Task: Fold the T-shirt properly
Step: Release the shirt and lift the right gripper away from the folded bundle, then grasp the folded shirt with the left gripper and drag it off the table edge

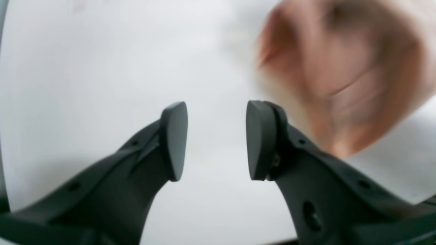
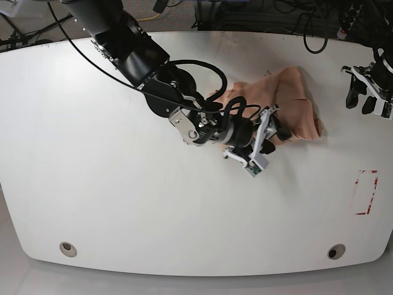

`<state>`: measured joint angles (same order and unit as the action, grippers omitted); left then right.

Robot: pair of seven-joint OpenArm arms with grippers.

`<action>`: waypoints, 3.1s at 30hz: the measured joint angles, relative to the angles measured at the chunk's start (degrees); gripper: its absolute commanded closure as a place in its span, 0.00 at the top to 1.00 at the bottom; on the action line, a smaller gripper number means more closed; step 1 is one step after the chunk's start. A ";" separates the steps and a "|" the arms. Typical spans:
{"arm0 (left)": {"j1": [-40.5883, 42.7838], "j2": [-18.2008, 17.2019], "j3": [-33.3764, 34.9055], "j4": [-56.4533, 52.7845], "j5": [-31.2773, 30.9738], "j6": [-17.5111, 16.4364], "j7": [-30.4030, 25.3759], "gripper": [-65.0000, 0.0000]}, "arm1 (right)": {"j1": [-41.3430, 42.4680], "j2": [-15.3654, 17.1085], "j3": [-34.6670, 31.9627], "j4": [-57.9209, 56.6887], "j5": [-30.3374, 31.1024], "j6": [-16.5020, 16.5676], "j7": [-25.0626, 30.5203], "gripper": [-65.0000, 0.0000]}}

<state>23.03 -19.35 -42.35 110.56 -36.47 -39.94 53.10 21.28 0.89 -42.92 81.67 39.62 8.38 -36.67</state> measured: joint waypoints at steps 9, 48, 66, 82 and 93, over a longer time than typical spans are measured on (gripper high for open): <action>-2.47 0.15 14.27 3.15 0.46 0.00 0.20 0.40 | -2.19 4.33 11.13 -1.62 -5.35 0.39 0.57 0.47; -7.17 -3.21 14.67 -4.26 15.89 -0.02 3.10 0.40 | -4.20 6.03 12.09 0.20 -13.97 5.35 -2.60 0.47; -4.50 11.93 20.39 -8.15 26.21 -0.11 2.49 0.40 | 3.04 -0.42 8.37 -20.39 -28.72 7.32 7.76 0.47; -24.72 7.37 21.40 -27.80 31.12 -0.59 -0.42 0.40 | -12.98 11.15 8.70 0.26 -28.57 9.88 2.84 0.47; -32.24 5.22 21.40 -30.69 33.11 -0.33 1.05 0.40 | -20.04 4.98 8.33 7.85 -29.55 10.10 -5.88 0.47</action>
<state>-9.21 -14.13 -20.95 79.88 -3.36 -40.27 54.15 1.23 5.87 -34.59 89.52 10.07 18.48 -42.54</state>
